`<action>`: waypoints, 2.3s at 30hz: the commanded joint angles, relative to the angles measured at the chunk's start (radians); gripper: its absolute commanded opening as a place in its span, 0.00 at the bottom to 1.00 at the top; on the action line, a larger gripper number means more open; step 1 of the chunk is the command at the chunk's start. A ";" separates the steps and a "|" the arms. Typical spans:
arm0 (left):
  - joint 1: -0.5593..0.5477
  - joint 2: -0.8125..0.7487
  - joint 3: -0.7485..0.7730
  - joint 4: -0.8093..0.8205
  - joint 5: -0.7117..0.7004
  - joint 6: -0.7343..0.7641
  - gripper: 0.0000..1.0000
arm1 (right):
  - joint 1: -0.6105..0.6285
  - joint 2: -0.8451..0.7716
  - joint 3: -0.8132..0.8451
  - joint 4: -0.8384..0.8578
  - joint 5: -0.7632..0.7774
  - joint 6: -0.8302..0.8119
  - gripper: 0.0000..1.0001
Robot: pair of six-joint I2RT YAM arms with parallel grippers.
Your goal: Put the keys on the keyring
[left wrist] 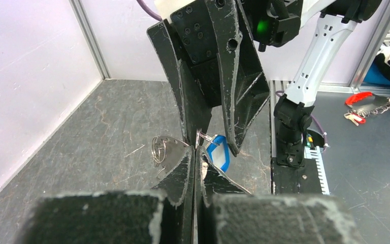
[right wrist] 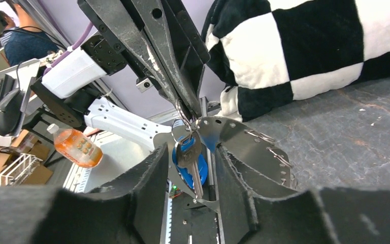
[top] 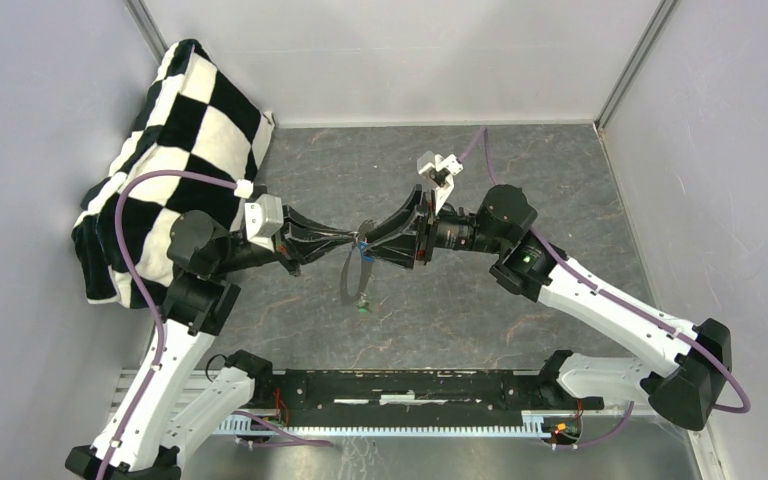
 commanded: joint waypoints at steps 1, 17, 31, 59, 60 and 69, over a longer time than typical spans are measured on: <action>-0.002 -0.012 -0.002 0.041 -0.029 -0.027 0.02 | 0.005 0.003 0.050 0.037 0.034 -0.015 0.39; -0.002 -0.021 -0.007 0.066 -0.038 -0.040 0.02 | 0.005 -0.012 0.014 -0.043 0.027 -0.045 0.02; -0.002 0.009 0.044 -0.108 0.135 0.152 0.02 | 0.003 0.090 0.152 -0.097 -0.145 -0.040 0.00; -0.003 0.000 0.049 -0.204 0.122 0.252 0.02 | -0.038 0.023 0.132 -0.134 -0.068 -0.074 0.38; -0.003 0.001 0.044 -0.197 0.098 0.241 0.02 | -0.037 0.016 0.133 -0.151 -0.050 -0.088 0.44; -0.003 -0.021 -0.078 -0.036 -0.188 0.063 0.02 | -0.036 -0.068 0.098 -0.280 0.066 -0.279 0.87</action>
